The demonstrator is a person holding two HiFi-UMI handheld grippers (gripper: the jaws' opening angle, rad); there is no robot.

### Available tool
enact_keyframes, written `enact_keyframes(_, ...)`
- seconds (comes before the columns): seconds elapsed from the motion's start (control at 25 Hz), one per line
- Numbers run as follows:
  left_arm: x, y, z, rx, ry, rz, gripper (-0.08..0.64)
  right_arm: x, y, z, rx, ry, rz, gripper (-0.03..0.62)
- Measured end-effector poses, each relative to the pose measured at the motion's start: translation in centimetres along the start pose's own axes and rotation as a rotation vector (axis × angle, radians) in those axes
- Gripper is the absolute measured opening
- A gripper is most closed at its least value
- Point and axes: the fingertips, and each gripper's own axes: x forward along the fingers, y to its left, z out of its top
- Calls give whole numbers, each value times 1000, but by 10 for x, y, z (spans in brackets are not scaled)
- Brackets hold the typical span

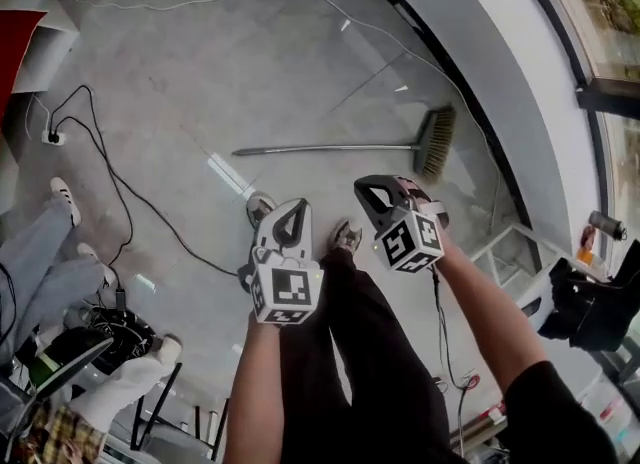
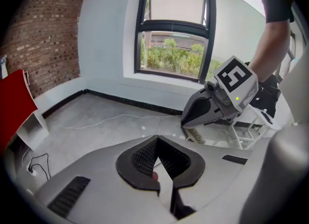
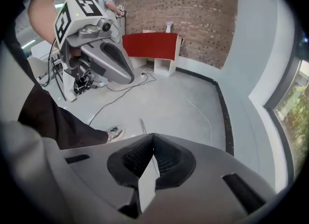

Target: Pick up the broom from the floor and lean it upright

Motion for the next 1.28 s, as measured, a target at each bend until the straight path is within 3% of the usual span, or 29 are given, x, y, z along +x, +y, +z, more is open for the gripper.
enact_keyframes(0.28,75,17,-58,91,79,-29,2,108,-7,-51,11,32,38,8)
enact_keyframes(0.48,114,30,-98,222,162,-81,2,170,-5,-75,34,50,64,8)
enact_keyframes(0.92,131,58,-138,54,203,-17,2,277,19,-112,-28,106,124,8)
enact_keyframes(1.28,142,71,-128,60,211,-15,2,324,31,-136,-91,189,170,11)
